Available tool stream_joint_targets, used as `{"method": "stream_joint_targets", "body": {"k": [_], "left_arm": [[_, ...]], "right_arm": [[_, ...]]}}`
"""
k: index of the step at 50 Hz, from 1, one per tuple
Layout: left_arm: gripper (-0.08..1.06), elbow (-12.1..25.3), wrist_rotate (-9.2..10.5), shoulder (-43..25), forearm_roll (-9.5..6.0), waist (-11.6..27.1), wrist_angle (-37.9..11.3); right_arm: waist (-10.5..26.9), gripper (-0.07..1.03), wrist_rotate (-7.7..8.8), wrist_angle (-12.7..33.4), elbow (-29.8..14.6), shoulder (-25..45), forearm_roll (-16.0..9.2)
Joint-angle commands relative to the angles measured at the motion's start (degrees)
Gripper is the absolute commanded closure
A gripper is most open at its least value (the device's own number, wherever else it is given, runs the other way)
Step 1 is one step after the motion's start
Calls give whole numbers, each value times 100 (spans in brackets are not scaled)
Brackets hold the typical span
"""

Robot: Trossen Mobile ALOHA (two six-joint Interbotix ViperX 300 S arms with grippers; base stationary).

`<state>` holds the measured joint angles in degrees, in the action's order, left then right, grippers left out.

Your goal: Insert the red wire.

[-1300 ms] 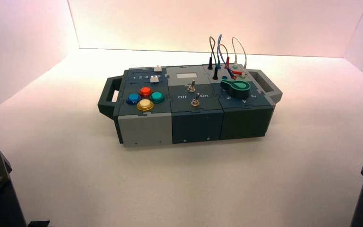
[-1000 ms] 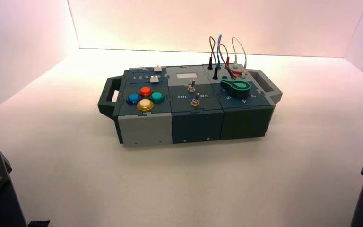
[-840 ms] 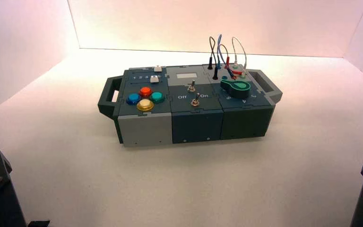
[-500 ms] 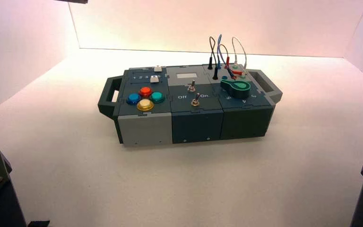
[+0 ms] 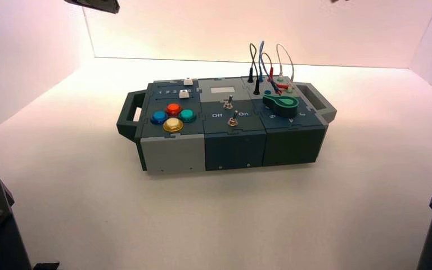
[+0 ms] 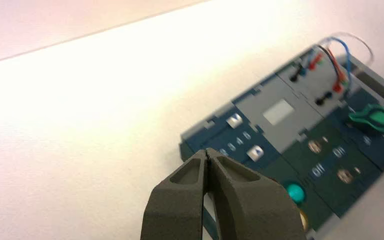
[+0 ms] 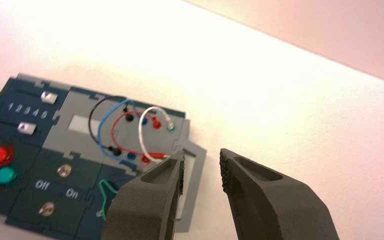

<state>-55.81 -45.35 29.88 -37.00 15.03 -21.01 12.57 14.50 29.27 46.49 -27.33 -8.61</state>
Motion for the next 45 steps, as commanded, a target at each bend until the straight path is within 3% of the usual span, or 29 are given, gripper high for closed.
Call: {"method": "stream_joint_targets", "body": {"k": [1,6,10,15,22,34,45], "left_arm": [[101,308,-290,-123,0,97,-343],[101,369,-510,-255,0,308,-510],[101,404,-562,-360,0,466,-563],[101,431,-580,-475,0,563,-606],[101,466,-659,-545,0,703,-756],[101,536,-984,-501,-26,958,-1090],[101,501,-993,-325,-35,1055,-1178]], "right_arm": [[149,57,88,264,-308,158,-9],[281,57,202,580,-483,334,-9],[580,57,396,791,-606,536,-18],[800,57,501,949,-703,738,-18],[861,56,642,1160,-738,1002,-18],[993,56,923,1371,-826,1248,-18],[1063,55,1116,1397,-844,1503,44]]}}
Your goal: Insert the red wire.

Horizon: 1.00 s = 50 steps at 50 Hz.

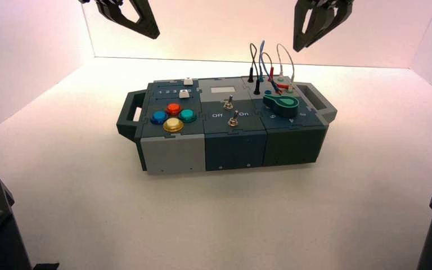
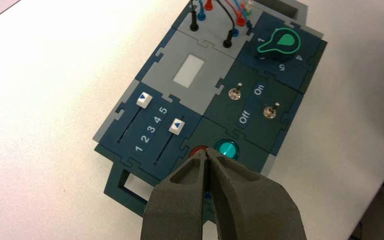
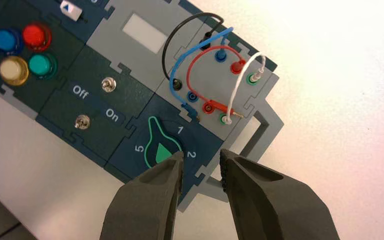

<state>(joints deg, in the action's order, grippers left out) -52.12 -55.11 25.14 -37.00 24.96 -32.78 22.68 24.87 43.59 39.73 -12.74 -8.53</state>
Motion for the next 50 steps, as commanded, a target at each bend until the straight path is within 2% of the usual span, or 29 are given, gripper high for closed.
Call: {"method": "stream_joint_targets", "body": {"k": [1,10,28,35,45,50], "left_arm": [[101,132,-26,167,-35,70,0],[101,123,-18,176,-35,185,0],[101,105,-18,185,-35,211,9],[101,97,-18,211,-35,211,9],[101,88,-18,237,-35,211,9],[101,70,-18,264,-35,211,18]], "right_arm": [[53,55,88,-44,-167,53,44],[149,55,88,-167,-211,281,229],[290,55,123,-202,-290,721,316],[396,55,220,-202,-413,861,475],[396,55,237,-202,-562,1028,598],[396,55,264,-193,-650,1195,835]]}}
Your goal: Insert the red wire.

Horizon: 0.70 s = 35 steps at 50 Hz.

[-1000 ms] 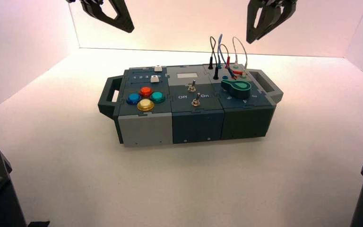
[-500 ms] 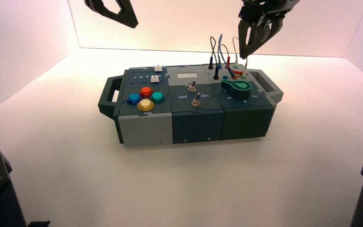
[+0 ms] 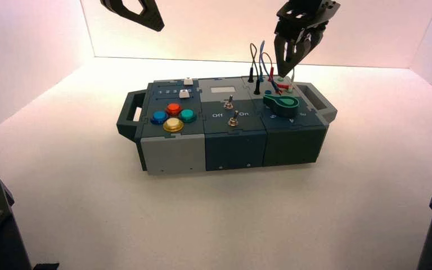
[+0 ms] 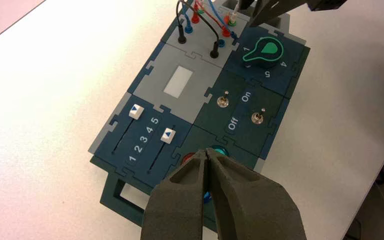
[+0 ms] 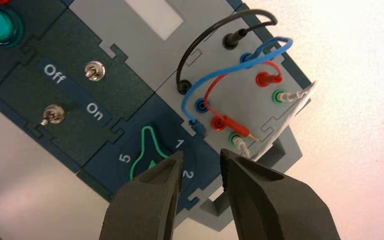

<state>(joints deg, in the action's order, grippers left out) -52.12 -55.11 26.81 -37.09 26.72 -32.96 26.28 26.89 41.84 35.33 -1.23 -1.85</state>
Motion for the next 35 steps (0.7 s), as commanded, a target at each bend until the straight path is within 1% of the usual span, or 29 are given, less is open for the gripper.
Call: {"method": "stream_joint_targets", "body": {"k": [1,3,8,24,25,35], "left_arm": [[101,70,-18,105,-26,35,26],[101,70,-18,105,-26,35,26],[101,70,-18,123,-26,35,26],[101,62,-18,141,-26,26,44],[101,62,-18,149,-26,35,44],[101,44,-18,149,-26,35,62]], "right_arm": [[35,56,62,-18,-220,62,185],[35,56,62,-18,-246,114,272],[35,56,62,-18,-281,229,325],[35,57,70,0,-396,545,325],[35,57,70,9,-448,642,343],[35,57,70,62,-554,835,343]]}}
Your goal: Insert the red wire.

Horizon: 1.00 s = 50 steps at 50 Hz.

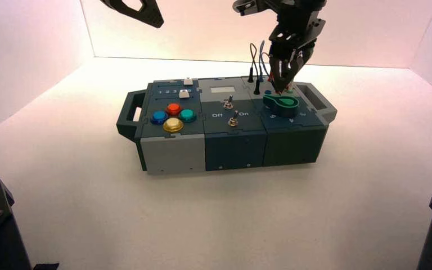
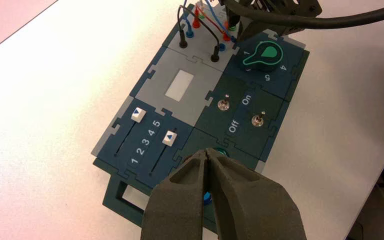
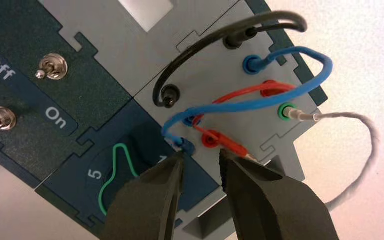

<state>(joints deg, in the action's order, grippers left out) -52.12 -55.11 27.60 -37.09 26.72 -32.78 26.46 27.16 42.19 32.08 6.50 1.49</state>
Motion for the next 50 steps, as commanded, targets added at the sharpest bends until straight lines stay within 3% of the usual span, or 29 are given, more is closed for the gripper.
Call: {"method": "stream_joint_targets", "body": {"k": [1,5,10,14,15,18,32,42,45,50], "left_arm": [[101,44,-18,70,-26,26,62],[101,44,-18,70,-26,26,62],[101,44,-18,79,-26,35,62],[101,44,-18,79,-26,35,62],[101,35,-18,79,-26,26,62],[101,35,-18,79,-26,35,70],[101,35,-18,79,-18,35,79],[101,44,-18,70,-9,35,79],[101,35,-18,62,-9,35,88],[101,35,-18,62,-9,35,97]], "right_arm": [[18,58,44,35,-264,123,18],[26,63,44,44,-281,167,18],[26,80,35,70,-316,237,9],[18,84,35,70,-334,255,9],[18,93,35,105,-387,264,0],[18,98,35,141,-448,255,-26],[185,98,53,387,-519,185,-255],[431,98,185,589,-510,185,-431],[457,94,202,606,-510,185,-492],[466,62,255,677,-571,176,-615]]}}
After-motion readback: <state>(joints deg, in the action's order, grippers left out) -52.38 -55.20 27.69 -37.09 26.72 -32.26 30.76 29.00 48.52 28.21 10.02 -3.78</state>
